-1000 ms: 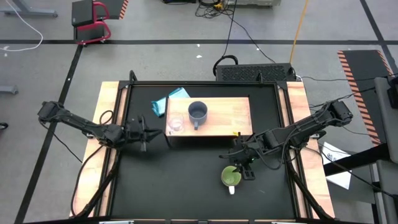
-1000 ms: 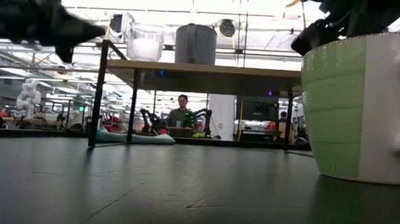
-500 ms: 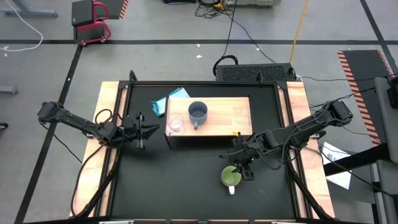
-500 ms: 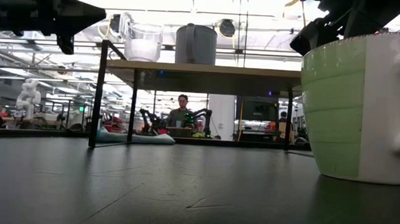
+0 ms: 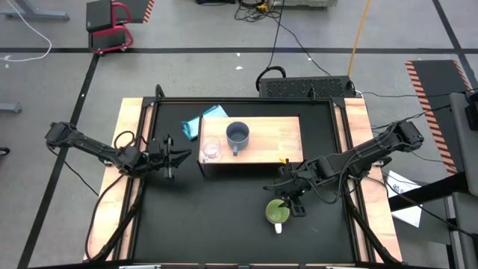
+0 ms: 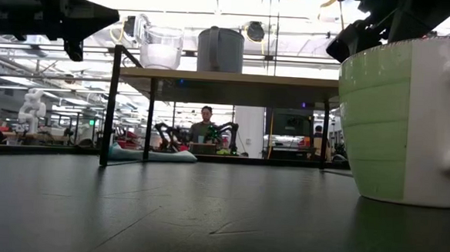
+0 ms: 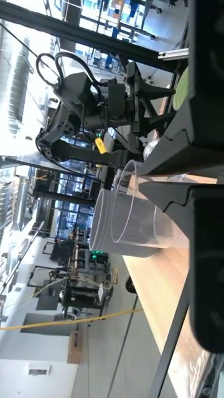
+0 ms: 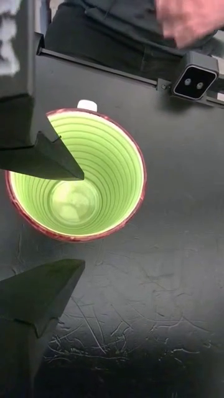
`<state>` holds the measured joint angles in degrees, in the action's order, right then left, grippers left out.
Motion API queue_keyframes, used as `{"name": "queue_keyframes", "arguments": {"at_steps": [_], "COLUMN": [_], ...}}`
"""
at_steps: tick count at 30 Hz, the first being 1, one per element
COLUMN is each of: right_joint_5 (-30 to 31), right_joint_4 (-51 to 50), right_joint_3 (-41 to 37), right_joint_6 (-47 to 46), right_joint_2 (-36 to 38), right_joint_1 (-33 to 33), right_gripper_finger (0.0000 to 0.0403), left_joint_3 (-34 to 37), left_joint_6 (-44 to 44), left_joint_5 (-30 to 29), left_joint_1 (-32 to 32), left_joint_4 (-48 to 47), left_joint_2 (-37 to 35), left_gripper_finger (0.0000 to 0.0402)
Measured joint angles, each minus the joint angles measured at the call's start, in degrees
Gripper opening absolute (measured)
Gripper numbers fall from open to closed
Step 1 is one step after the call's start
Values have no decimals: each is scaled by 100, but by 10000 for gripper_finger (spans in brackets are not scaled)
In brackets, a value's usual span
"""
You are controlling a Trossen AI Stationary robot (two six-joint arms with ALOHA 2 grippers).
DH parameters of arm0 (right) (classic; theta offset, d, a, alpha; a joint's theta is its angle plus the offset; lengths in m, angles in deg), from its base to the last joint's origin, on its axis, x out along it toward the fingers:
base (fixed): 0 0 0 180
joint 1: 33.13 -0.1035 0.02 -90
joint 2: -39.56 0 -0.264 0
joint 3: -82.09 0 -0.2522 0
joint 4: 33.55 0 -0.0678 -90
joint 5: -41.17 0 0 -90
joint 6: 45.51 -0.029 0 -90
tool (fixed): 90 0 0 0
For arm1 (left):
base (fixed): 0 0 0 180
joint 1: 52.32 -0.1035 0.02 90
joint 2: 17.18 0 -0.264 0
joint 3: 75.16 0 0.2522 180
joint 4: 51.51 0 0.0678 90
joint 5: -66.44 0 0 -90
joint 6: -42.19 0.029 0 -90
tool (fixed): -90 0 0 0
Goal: Stack small to large cups/mugs on shelf
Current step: Put the green mug on the shelf
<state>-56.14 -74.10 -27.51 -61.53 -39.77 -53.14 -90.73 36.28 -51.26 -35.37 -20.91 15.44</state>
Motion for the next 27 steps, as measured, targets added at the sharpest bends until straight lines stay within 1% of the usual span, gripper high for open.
{"name": "queue_keyframes", "arguments": {"at_steps": [10,20,27], "right_joint_5": [-5,-10,-9], "right_joint_4": [-2,-2,0], "right_joint_3": [1,1,1], "right_joint_6": [-85,84,82], "right_joint_2": [0,0,0], "right_joint_1": [0,-5,-145], "right_gripper_finger": [208,208,208], "left_joint_3": [0,0,0], "left_joint_6": [2,7,11], "left_joint_5": [-2,-2,-4], "left_joint_1": [0,0,0], "left_joint_4": [-2,0,0], "left_joint_2": [-2,-1,-1], "left_gripper_finger": [26,26,26]}}
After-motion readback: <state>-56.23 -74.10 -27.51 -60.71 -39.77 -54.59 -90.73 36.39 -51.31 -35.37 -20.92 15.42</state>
